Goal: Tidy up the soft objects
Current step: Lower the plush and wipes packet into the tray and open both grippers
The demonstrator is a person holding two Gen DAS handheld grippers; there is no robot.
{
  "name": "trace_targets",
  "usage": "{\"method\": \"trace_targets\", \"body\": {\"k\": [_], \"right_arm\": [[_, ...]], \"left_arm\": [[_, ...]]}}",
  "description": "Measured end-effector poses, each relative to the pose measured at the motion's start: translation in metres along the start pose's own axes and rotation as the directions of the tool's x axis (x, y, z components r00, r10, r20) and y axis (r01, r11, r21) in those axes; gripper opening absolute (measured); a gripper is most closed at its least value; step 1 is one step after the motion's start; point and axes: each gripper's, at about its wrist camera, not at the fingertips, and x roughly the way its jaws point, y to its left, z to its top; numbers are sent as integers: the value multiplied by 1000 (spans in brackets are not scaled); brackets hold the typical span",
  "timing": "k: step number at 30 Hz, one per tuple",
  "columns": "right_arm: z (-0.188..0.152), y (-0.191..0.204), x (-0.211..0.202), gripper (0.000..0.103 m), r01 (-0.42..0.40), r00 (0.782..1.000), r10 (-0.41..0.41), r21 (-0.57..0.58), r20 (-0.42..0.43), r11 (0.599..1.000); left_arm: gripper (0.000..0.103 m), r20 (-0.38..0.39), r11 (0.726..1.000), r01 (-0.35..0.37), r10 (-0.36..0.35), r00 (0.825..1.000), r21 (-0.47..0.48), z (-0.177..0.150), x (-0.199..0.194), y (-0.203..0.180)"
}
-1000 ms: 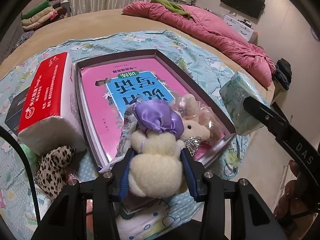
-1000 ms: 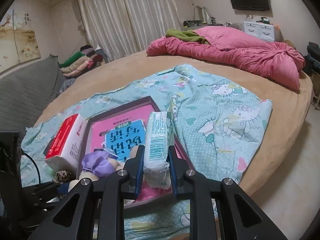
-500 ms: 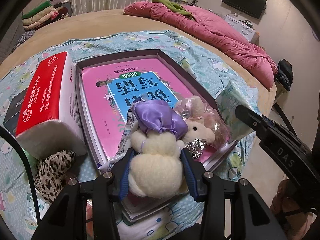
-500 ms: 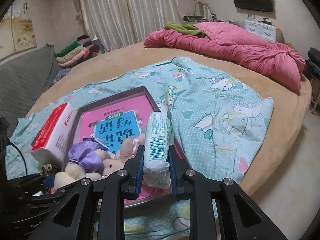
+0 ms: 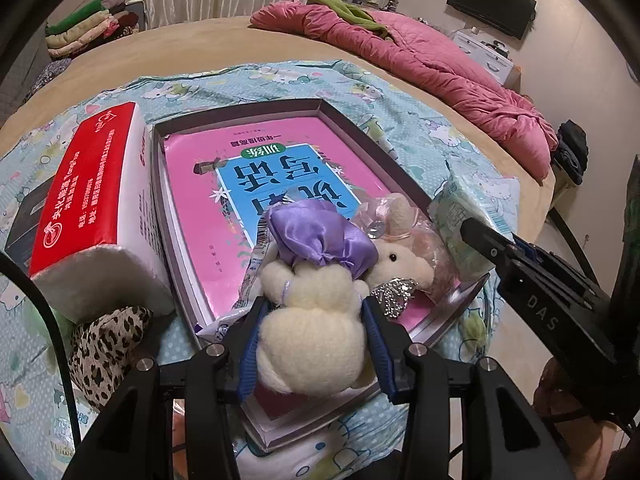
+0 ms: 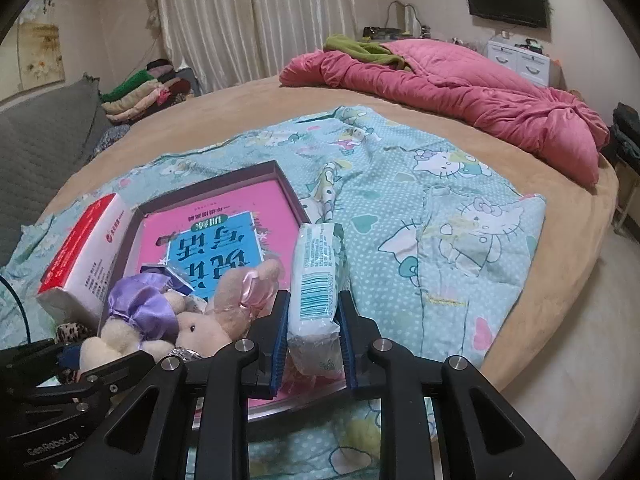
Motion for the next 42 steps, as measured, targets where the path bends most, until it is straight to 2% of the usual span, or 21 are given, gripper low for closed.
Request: {"method": "trace_targets", "body": {"k": [8, 16, 19, 22, 27, 29, 31, 42], "right_arm": [[0, 4, 15, 25, 19, 1000, -19, -34, -15, 999], [-1, 2, 17, 27, 14, 1000, -14, -14, -7, 1000], [0, 2, 13, 29, -5, 1000, 5, -11, 6, 1000], [0, 4, 11, 37, -26, 1000, 27, -8, 11, 1000], [0, 6, 7, 41, -48, 999, 48, -2, 17, 999], [1, 5, 4, 49, -62, 998, 61, 11, 22, 998], [1, 5, 1, 52, -73, 997, 73, 22, 29, 997], [2, 2, -9, 57, -59, 997, 57, 34, 56, 998]], "left_arm": [[47, -2, 1000, -1, 1, 1000, -5, 1, 0, 1], [47, -3, 1000, 2, -2, 1000, -9, 1, -1, 1], [47, -3, 1000, 4, -4, 1000, -9, 1, -2, 1], [47, -4, 1000, 8, -8, 1000, -14, 0, -2, 1], [47, -6, 1000, 15, -15, 1000, -17, 0, -3, 2], [48, -7, 1000, 21, -22, 1000, -22, 0, -3, 3], [48, -9, 999, 26, -26, 1000, -25, 0, -3, 4], [48, -10, 999, 41, -42, 999, -34, 0, -7, 7]]}}
